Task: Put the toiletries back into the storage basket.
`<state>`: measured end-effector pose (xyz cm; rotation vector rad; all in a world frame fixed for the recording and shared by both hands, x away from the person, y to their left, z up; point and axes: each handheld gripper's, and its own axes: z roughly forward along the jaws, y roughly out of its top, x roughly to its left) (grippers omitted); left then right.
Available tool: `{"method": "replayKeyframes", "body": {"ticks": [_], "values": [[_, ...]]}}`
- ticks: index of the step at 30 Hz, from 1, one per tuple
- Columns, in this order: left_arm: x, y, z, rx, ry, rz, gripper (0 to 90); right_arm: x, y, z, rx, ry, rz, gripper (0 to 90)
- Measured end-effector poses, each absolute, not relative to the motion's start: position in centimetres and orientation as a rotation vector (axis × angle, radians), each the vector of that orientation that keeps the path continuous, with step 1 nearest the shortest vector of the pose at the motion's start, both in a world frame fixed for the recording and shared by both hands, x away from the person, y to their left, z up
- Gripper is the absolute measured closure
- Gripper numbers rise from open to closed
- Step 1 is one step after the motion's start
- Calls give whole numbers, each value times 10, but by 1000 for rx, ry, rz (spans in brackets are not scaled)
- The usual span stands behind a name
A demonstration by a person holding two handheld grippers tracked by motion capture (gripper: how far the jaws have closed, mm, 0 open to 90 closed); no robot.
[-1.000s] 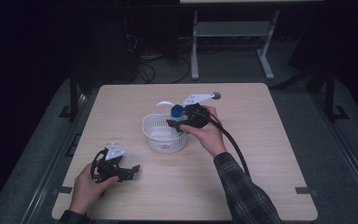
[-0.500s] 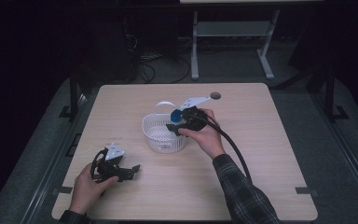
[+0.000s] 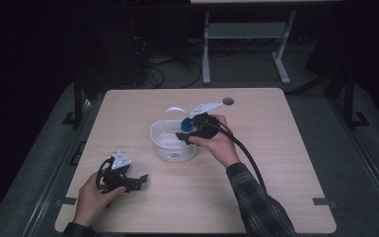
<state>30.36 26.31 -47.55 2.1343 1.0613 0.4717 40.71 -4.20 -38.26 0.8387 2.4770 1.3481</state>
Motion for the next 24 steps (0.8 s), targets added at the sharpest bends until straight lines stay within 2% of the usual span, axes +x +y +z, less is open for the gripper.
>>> {"method": "replayKeyframes", "body": {"ticks": [4,10,24], "values": [[304,263,-476,2132,1062,471,127,406,-41,-382,845,2490,1354,253],[304,263,-476,2130,1063,472,127,404,-43,-378,856,2488,1360,207],[304,263,-475,2132,1064,470,127,390,-58,-373,874,2483,1370,188]]}}
